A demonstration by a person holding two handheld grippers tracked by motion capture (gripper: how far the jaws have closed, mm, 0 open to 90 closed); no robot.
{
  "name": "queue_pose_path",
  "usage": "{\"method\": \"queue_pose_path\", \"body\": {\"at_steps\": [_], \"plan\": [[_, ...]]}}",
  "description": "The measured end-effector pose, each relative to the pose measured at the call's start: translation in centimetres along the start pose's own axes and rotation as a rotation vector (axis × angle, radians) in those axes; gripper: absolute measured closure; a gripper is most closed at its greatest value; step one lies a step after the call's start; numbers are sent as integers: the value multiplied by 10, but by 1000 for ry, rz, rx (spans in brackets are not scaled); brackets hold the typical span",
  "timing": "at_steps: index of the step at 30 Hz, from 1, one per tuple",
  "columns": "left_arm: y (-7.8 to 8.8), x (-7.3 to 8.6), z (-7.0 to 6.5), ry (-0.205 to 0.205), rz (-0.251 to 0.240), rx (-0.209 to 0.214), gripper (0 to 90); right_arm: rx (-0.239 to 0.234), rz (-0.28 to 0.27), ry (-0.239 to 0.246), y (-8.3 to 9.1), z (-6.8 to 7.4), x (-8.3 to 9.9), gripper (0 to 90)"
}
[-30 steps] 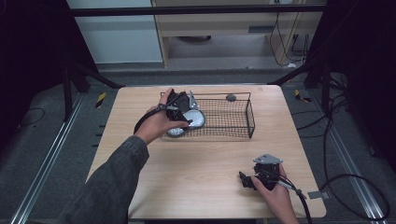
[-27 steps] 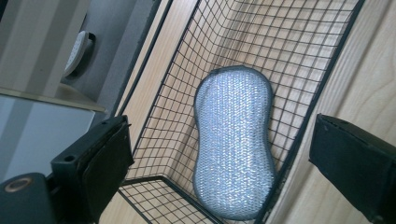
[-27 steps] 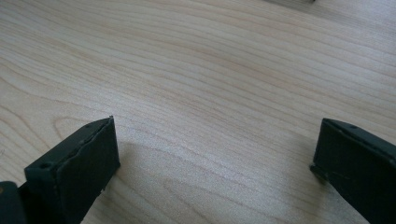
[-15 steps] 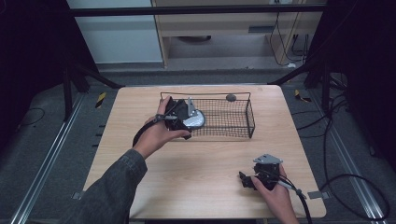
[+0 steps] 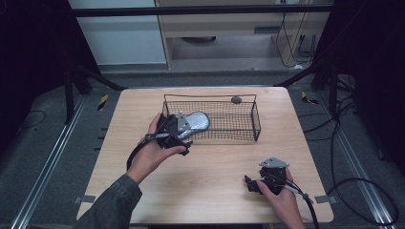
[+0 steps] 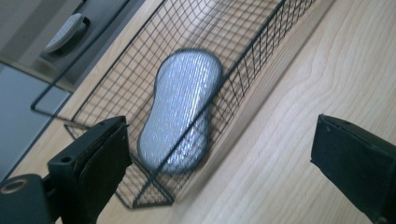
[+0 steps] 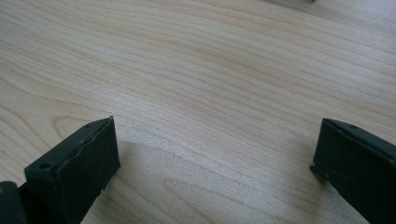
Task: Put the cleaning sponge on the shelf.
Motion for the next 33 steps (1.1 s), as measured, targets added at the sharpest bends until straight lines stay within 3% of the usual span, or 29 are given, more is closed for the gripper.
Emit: {"method": "queue_pose_path", "body": {"at_steps": [11,19,23,26,33], "plan": [[8,53,1,106,11,-16,40,0,0,0,0,0,0,4],[0,94,8,191,34,-24,42,0,0,0,0,0,0,4],[-12,121,14,264,46,-21,44,-1,0,0,0,0,0,4],[-22,143,18,356,54,1,46,-1,0,0,0,0,0,4],[-38,184,28,491,65,3,47,0,0,-1,0,0,0,4]]}}
Point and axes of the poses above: each handheld gripper's, and its own axes: y roughly backward along the jaws, x roughly out of its underside, z roughly to its left, the point moved 7 cm from there along -y, roughly forward along the jaws, and after that the axes turned 6 degrees about z, right-handed, at the moved point
